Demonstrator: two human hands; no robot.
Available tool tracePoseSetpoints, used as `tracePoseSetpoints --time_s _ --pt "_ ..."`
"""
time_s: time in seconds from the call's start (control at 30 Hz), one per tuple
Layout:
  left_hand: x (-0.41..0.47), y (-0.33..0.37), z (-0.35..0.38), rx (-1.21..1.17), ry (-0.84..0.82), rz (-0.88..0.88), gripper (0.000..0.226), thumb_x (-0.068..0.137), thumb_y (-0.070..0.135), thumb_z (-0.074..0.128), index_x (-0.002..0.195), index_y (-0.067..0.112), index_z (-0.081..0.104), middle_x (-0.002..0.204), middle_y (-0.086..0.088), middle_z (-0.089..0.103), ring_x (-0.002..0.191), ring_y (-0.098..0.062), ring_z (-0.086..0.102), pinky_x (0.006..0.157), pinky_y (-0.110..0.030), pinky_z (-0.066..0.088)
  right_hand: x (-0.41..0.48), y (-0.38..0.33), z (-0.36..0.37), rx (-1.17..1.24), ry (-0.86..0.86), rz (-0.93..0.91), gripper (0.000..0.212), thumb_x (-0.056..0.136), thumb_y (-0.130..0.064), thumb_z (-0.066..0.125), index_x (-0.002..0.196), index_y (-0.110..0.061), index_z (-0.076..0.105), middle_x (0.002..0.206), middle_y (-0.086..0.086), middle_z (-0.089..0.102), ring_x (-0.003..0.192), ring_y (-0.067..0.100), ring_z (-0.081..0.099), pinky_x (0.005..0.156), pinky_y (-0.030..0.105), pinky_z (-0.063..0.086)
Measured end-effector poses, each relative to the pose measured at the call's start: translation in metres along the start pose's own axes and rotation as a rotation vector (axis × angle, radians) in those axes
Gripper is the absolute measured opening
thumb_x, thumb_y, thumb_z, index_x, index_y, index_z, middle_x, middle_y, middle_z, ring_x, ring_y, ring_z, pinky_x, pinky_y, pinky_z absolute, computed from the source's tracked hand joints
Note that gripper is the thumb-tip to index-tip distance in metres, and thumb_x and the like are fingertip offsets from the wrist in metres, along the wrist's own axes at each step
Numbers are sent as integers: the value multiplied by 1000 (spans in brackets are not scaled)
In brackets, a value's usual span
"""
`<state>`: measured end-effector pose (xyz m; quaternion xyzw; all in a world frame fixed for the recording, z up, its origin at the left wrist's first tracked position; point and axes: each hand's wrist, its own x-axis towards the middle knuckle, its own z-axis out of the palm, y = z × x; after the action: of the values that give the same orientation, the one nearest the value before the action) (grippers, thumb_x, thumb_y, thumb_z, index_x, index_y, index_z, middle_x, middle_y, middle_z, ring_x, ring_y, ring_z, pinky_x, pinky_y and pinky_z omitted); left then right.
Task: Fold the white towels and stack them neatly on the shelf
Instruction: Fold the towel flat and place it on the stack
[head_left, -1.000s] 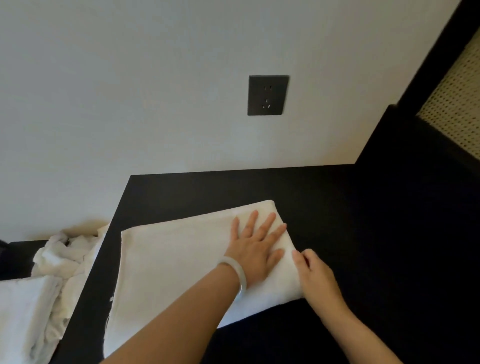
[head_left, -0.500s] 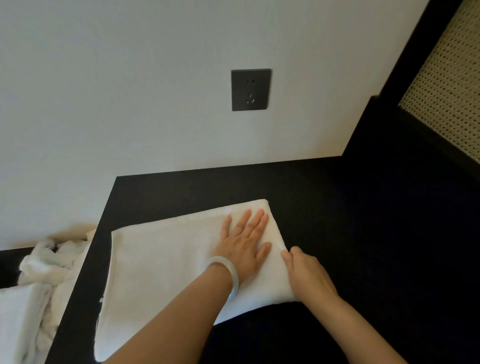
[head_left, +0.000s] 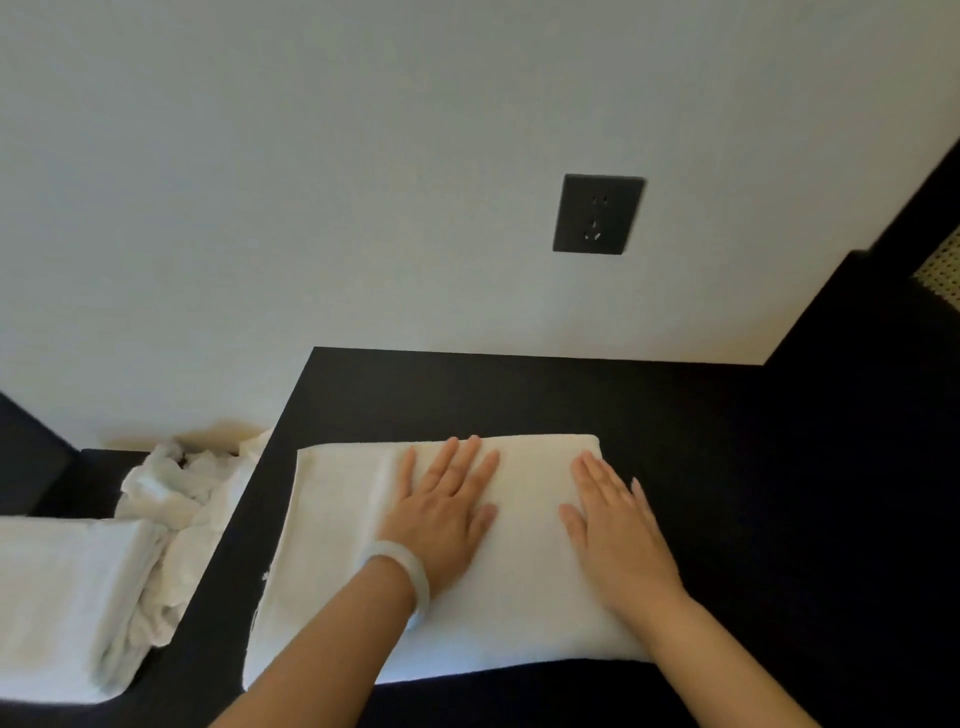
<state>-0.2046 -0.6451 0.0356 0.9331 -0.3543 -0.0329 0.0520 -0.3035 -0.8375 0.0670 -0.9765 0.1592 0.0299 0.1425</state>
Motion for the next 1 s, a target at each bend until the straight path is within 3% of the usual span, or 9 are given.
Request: tracePoseSetpoints --time_s 0.07,0.2,0.33,0.47,0.57,0.67,0.8,0.9,1.0 --pt "-16 -27 -1 9 16 -100 86 76 67 -32 153 38 -8 161 12 -13 149 -16 -13 111 -47 -18 12 -12 -9 -106 79 -42 57 105 -42 26 155 -17 19 164 -1 13 151 14 1 123 39 -3" --pt "-36 -52 -4 8 -7 -174 87 71 70 -36 150 41 -16 160 13 -18 147 -14 -19 112 -48 -18 32 -20 3 -68 -22 -94 59 104 -48 19 156 -29 1 165 -3 -4 150 15 -13 122 44 -3" --pt "-60 -81 -6 -14 20 -374 77 75 68 -31 146 40 -25 154 15 -29 144 -13 -26 117 -49 -13 34 -17 8 -101 -87 -42 59 101 -52 15 156 -31 4 165 -6 6 150 12 -8 122 48 -1" --pt "-78 -95 -7 -305 30 -502 70 91 66 7 152 37 -14 159 14 -22 150 -14 -9 123 -38 3 45 -59 -10 -325 -26 -52 56 103 -43 23 153 -18 25 162 1 21 152 19 1 119 57 -4" --pt "-78 -95 -8 -423 50 -487 66 101 51 26 154 34 -9 160 14 -20 150 -12 -4 122 -35 14 53 -122 3 -181 -16 -338 55 104 -40 23 155 -19 22 165 1 11 152 17 -4 120 49 -7" --pt "-79 -98 -13 -557 60 -462 62 104 39 31 155 29 -4 160 17 -16 149 -7 -1 121 -26 10 48 -178 43 -100 -140 -583 71 92 -46 2 155 -20 24 163 1 17 152 18 9 121 45 -6" --pt "-107 -99 -25 -1012 207 -630 60 101 22 46 154 32 18 155 24 15 137 2 26 109 -18 22 46 -191 71 -159 -92 -527 66 94 -44 7 151 -25 35 157 2 36 146 23 29 120 53 9" --pt "-145 -95 -29 -992 198 -758 34 94 28 58 127 35 51 124 17 54 112 -3 54 94 -22 43 51 -190 68 -182 -95 -509 68 92 -46 -2 155 -30 18 161 -2 24 150 19 16 121 51 0" --pt "-181 -84 -34 -974 62 -829 11 91 40 63 97 30 60 97 8 62 87 -6 59 74 -18 45 52 -201 65 -167 -75 -460 47 102 -41 21 146 -28 31 150 0 36 143 22 25 119 56 4"
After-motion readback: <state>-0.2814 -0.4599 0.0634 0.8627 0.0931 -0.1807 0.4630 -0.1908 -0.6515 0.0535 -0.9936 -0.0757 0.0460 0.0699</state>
